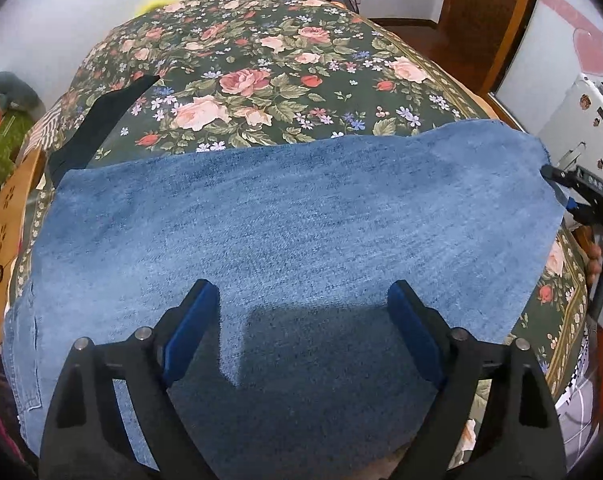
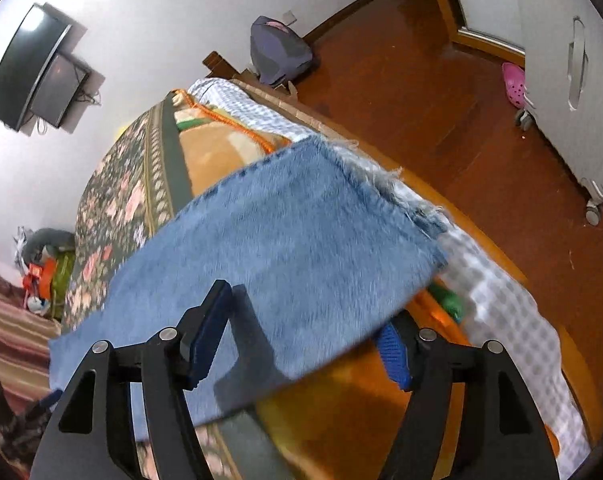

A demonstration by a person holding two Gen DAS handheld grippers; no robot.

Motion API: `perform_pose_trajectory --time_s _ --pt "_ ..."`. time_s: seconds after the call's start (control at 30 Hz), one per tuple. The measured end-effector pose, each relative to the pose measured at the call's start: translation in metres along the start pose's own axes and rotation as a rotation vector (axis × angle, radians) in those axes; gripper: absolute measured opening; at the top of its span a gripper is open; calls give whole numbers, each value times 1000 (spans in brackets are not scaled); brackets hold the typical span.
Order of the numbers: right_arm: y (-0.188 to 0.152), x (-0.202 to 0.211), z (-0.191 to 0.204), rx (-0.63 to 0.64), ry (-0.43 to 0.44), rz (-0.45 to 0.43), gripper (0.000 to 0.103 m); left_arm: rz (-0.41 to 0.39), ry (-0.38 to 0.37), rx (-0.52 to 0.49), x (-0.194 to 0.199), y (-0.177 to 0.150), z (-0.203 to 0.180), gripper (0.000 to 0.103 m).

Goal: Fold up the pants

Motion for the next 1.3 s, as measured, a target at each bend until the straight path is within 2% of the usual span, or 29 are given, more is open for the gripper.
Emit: perform_pose_trajectory --time_s 0.07,0.13,0.17,0.27,0.37,0.53,0.7,0.83,0.97,1.07,1.17,1.3 --pt "6 -3 -2 -23 0 2 56 -9 5 -2 0 0 -1 89" --pt "11 -3 -3 -27 2 -14 38 -14 12 -6 0 0 -1 89" --pt "13 -1 -2 -27 6 -23 25 -15 13 -6 0 0 -1 89" --pt "19 7 2 -11 4 -55 6 -14 8 0 1 0 -1 89" --pt "24 26 15 29 22 -107 6 -29 -4 25 7 2 4 87" --pt "31 57 52 128 38 -185 5 -113 16 45 35 9 15 87" --pt "34 90 122 279 115 -249 5 -218 39 50 77 17 31 87" --pt "21 102 188 406 204 -260 5 -298 50 81 110 18 51 87" --pt "-8 98 257 528 299 -233 5 -357 51 127 139 9 78 87" --pt "-36 79 298 606 337 -190 5 -383 58 162 153 -2 102 87" --pt "-68 49 328 672 351 -123 5 -401 70 201 162 -15 127 87" --pt "-116 3 340 726 342 8 5 -413 95 252 168 -36 162 87"
Point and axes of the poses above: each gripper's, at about its wrist camera, not at the fingertips, and x roughly against the way its jaws point, z to its left, y to its top, the point moved 5 cm from there along -x, roughly the way its jaws point, and after that the axes turned 5 degrees about y, right-handed, at the moved point
